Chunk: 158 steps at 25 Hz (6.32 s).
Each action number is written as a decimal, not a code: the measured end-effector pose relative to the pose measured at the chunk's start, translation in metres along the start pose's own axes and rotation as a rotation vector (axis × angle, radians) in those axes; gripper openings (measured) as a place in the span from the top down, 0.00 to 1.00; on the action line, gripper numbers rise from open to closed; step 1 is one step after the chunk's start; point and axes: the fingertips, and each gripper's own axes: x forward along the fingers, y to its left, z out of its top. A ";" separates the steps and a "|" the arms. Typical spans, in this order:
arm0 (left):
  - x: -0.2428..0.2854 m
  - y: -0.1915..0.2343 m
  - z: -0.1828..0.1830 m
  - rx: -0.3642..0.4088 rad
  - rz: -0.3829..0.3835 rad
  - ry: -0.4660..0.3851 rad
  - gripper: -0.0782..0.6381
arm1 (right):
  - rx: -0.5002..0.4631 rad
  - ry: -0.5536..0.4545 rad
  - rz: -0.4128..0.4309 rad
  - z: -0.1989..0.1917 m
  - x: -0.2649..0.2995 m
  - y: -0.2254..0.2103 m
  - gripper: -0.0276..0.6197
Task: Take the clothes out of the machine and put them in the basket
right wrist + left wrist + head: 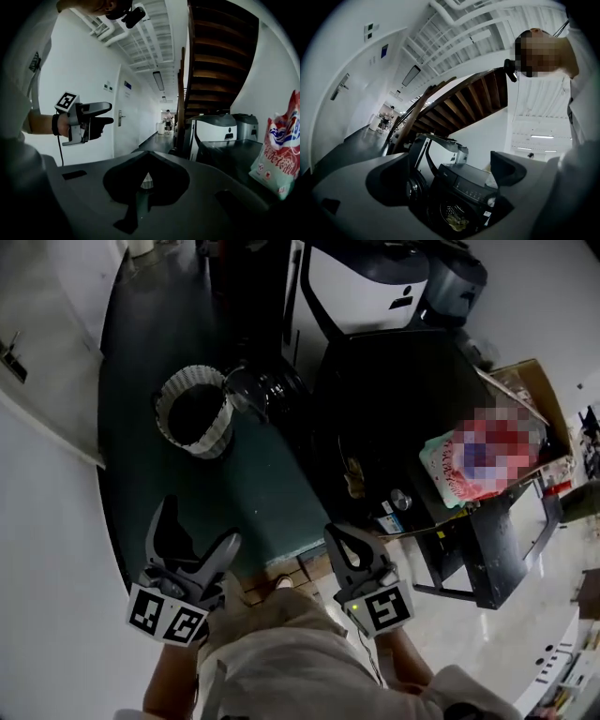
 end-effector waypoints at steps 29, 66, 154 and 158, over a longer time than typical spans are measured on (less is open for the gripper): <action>0.276 0.052 0.012 -0.140 -1.004 0.486 0.17 | 0.253 0.228 -1.052 0.093 0.099 -0.040 0.94; 0.318 0.075 -0.512 -0.082 -1.202 0.466 0.17 | 0.029 0.197 -1.118 -0.347 0.169 -0.164 0.94; 0.392 -0.060 -0.759 0.896 -1.406 0.452 0.76 | -0.249 0.000 -1.171 -0.467 0.142 -0.142 0.94; 0.391 -0.053 -0.740 0.838 -1.410 0.429 0.76 | -0.247 -0.006 -1.145 -0.461 0.153 -0.147 0.94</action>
